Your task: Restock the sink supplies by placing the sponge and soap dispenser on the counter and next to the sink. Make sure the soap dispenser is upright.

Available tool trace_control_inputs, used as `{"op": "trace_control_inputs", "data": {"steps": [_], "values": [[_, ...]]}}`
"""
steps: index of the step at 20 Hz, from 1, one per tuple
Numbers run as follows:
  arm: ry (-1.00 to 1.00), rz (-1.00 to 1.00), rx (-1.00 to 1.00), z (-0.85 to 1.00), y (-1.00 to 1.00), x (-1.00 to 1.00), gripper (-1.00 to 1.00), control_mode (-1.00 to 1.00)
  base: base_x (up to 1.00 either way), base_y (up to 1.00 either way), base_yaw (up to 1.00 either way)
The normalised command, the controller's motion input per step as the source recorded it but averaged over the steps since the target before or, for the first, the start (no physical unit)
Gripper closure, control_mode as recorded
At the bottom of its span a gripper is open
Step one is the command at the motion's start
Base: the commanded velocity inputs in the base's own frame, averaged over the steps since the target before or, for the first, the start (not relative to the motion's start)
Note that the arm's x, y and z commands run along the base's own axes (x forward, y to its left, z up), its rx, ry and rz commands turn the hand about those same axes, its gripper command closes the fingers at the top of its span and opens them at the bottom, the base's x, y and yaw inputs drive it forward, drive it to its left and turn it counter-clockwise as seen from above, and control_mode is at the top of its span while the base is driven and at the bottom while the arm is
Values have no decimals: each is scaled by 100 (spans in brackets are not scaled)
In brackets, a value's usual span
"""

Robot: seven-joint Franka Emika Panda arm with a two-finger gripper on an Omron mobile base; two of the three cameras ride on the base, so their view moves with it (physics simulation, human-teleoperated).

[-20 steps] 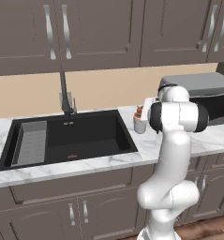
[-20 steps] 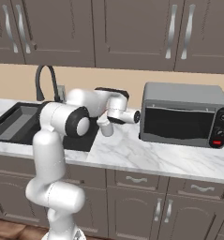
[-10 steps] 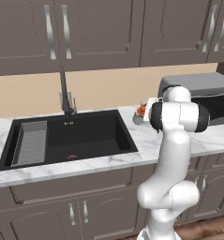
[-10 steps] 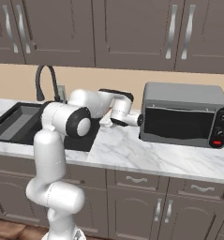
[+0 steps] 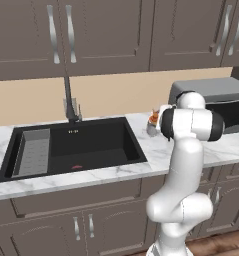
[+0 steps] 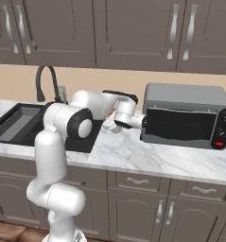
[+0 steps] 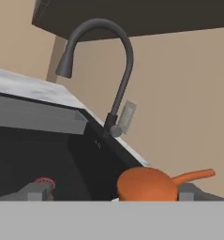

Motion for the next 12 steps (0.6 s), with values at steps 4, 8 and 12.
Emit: {"op": "trace_control_inputs", "data": {"steps": [4, 8, 12], "values": [[4, 0, -3, 0, 12, -12, -100, -100, 0, 0, 0], [4, 0, -1, 0, 19, -33, -100, -100, 0, 0, 0], [8, 0, -1, 0, 30, -43, -100, -100, 0, 0, 0]]}}
